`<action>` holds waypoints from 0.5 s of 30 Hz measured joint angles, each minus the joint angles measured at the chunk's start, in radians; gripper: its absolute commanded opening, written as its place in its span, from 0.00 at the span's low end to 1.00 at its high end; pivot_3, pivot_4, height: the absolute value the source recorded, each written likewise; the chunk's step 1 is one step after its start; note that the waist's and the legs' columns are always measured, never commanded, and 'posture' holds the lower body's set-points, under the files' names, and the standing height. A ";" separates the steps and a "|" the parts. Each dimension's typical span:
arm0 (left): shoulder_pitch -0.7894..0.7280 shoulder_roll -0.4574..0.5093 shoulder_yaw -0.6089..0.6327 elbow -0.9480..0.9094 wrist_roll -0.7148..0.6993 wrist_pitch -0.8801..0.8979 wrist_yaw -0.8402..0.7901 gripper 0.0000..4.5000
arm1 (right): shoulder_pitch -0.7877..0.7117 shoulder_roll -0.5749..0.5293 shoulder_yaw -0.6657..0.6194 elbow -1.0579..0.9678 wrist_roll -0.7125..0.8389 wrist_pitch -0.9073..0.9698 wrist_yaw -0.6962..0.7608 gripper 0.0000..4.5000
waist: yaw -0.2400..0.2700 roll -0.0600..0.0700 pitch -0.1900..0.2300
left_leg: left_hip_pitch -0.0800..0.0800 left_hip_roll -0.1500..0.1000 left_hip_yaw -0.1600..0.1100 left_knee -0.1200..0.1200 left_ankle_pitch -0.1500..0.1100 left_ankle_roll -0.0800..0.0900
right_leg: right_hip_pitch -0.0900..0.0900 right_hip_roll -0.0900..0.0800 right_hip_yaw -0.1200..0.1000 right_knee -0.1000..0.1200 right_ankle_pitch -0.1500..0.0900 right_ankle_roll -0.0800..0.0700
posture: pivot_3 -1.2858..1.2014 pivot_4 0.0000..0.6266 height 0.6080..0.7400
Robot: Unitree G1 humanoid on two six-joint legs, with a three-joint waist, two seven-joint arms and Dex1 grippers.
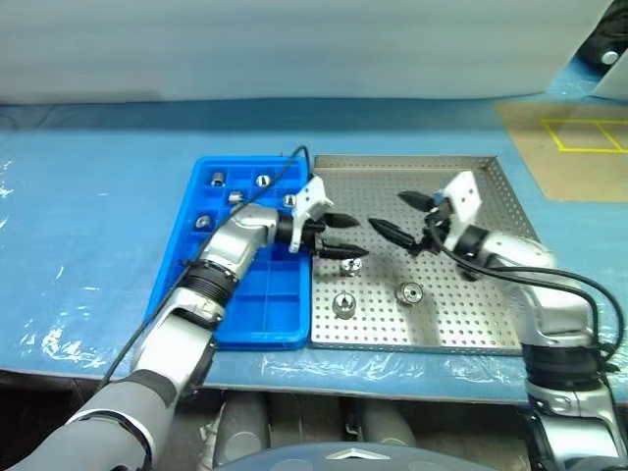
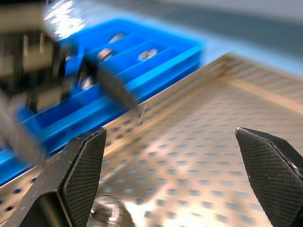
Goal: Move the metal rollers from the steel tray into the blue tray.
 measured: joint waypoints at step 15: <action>-0.175 -0.046 -0.014 0.397 0.188 -0.321 -0.092 0.83 | 0.305 -0.043 -0.185 -0.257 0.086 0.111 -0.120 1.00 | -0.066 0.001 -0.001 | 0.003 0.000 0.000 0.005 -0.004 0.002 | 0.007 -0.001 0.001 -0.004 0.001 0.002 | 0.29 0.24 1.00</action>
